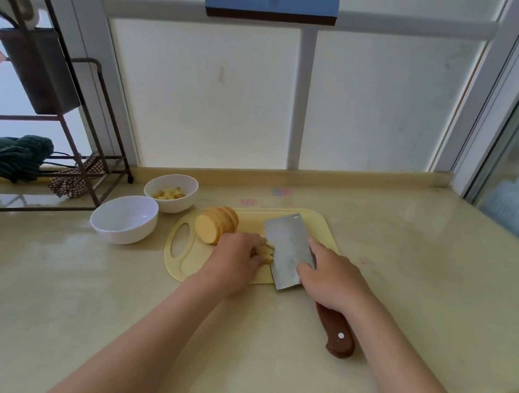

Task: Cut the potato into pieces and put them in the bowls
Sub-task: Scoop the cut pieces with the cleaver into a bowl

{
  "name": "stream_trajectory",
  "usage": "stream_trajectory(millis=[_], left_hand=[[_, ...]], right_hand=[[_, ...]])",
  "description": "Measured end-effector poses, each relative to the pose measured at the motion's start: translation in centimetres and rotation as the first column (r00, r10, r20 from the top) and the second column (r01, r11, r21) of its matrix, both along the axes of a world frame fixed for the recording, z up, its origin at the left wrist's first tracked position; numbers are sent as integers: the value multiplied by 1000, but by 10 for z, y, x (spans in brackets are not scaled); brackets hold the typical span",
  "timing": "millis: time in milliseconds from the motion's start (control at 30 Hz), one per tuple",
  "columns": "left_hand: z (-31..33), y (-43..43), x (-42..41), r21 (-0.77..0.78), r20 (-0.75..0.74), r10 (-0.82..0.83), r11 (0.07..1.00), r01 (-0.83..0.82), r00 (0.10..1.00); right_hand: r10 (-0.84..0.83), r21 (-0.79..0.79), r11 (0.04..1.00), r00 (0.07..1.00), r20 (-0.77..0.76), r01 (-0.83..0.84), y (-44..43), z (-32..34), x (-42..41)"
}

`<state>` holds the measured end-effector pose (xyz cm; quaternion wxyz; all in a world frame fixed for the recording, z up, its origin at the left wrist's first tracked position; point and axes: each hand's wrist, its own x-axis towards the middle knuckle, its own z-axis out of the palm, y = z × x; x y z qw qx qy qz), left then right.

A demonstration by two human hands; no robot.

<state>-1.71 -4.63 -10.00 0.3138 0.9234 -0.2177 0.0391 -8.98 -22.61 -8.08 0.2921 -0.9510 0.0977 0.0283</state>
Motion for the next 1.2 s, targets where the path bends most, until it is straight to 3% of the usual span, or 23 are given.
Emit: stream_trajectory(millis=[300,600,833,1067,1200], left_hand=[[9,2,1,7,-17,-82,997,82,996],[22,0,13,123,-39,-200,971,204,979],[31,-9,15,137,-27,-267,954,268,963],[54,-13,23,62,66,-243,969,239,968],[70,-2,31,-16,90,-148,989,150,985]], right_hand=[[31,125,992,999,28,-34,-5,9,-8],[30,242,969,998,56,-42,-12,2,-3],[-32,428,904,997,66,1,-14,7,-5],[-181,553,825,981,66,115,-19,16,-3],[-171,561,822,982,82,96,-10,33,4]])
